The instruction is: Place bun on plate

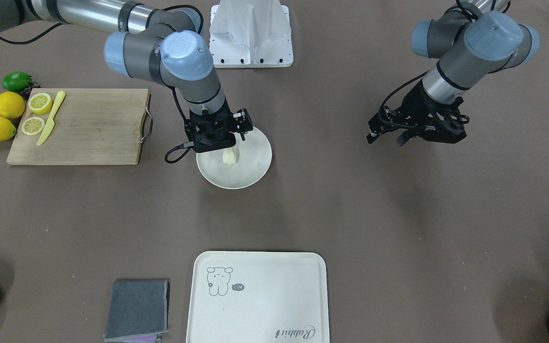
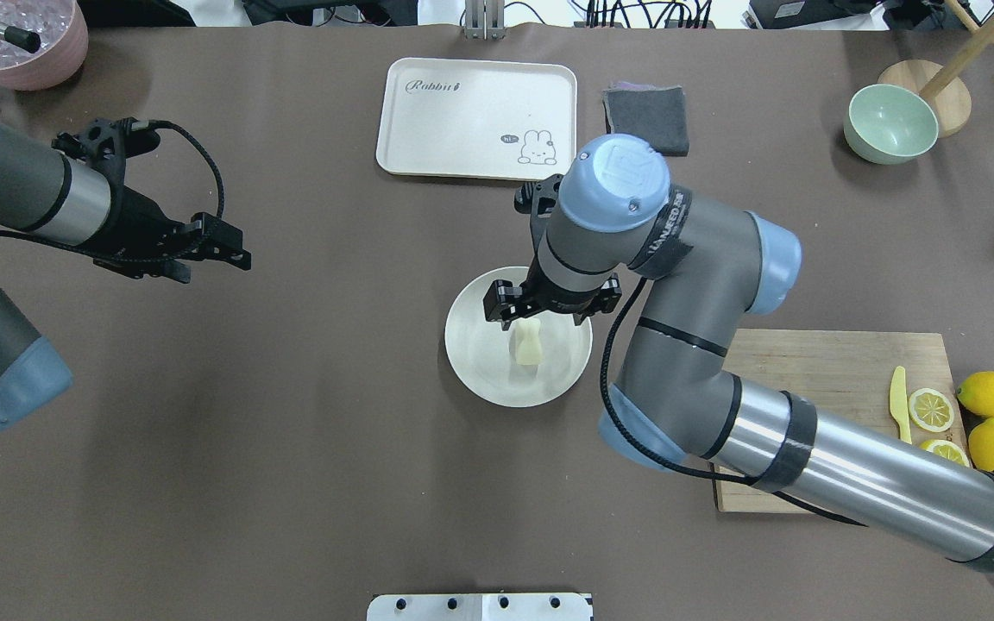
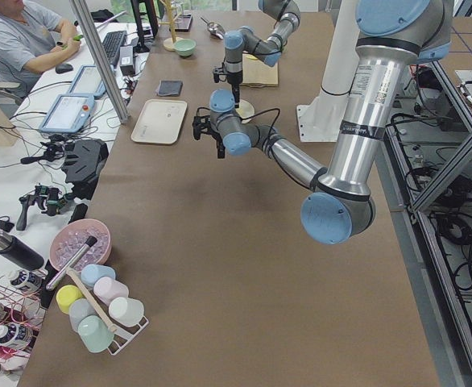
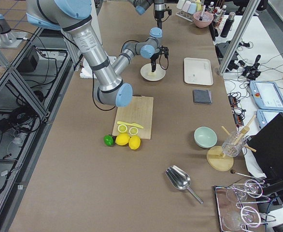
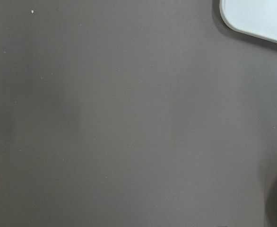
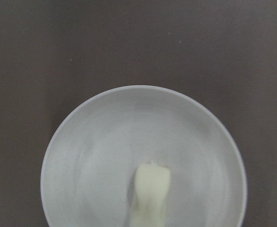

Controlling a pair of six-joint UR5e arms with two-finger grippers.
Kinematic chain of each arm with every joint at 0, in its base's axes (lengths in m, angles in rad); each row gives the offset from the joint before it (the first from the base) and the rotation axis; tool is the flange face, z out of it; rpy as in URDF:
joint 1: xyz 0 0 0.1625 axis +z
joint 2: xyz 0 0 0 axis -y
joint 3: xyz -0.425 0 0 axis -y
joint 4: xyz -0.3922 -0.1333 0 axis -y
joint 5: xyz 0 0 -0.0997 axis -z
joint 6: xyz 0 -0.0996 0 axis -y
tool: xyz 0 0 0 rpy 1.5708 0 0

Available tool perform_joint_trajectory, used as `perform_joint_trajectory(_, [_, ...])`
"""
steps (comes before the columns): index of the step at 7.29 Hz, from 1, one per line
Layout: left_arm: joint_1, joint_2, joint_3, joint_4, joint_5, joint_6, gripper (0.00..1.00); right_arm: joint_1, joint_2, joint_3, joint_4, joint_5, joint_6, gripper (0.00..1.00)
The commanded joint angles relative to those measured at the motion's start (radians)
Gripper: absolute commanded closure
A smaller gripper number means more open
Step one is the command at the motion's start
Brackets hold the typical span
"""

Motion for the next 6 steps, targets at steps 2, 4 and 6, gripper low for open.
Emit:
perform_joint_trajectory(2, [-0.21,0.16,0.003,0.004,-0.097,0.37,0.1,0.237,-0.155,0.223,-0.211,0.076,-0.279,0.01])
perform_joint_trajectory(4, [-0.363,0.254,0.013,0.133,-0.097,0.739,0.09,0.487,-0.333,0.219,-0.213,0.194,-0.645,0.0])
perform_joint_trajectory(6, [-0.528,0.283,0.046,0.278,-0.097,1.074,0.03,0.659,-0.471,0.148,-0.213,0.213,-0.964,0.0])
